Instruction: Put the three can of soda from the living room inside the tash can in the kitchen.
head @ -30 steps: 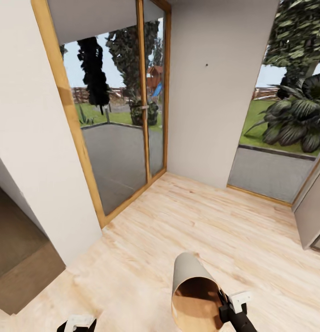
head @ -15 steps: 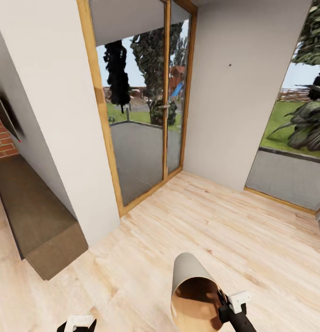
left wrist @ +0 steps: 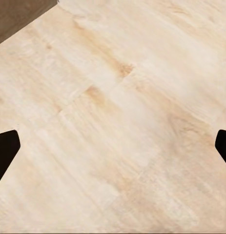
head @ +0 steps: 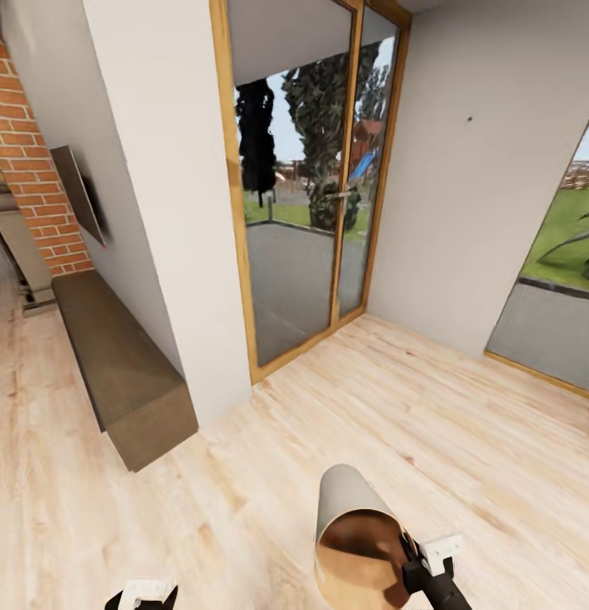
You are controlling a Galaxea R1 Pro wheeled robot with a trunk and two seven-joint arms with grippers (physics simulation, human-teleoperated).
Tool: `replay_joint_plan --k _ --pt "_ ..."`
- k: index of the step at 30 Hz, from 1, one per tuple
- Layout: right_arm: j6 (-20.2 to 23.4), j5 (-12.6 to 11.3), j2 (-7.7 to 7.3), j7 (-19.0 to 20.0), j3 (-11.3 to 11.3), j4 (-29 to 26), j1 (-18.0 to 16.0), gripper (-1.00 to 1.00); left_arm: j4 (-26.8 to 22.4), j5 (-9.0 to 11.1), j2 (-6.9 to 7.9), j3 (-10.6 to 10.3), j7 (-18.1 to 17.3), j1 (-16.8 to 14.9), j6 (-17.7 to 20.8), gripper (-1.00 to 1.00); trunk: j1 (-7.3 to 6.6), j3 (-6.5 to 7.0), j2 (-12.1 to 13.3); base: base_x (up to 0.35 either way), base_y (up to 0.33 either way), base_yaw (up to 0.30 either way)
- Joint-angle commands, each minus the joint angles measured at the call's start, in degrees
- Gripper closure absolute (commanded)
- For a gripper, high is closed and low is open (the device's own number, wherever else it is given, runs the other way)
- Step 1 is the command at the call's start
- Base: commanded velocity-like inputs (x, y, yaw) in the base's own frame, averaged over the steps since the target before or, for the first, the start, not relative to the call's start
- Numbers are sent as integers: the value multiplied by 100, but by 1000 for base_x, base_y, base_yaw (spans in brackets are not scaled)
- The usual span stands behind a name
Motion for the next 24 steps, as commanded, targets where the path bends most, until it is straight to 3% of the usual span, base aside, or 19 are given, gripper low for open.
replay_joint_plan --k 1,8,16,24 --pt "0 -22 1 55 -9 -13 -4 100 0 0 0 0 0 0 0 -100 0 1 0 -230 0 247" --pt "0 -23 1 55 12 -13 -4 100 0 0 1 0 0 0 0 -100 0 1 0 -228 0 247" --pt "4 227 45 48 5 -13 -4 100 0 0 2 0 0 -1 0 -100 0 1 0 -228 0 244" --pt "5 267 68 47 -3 -20 -4 100 0 0 1 0 0 0 0 -100 0 1 0 -226 0 61"
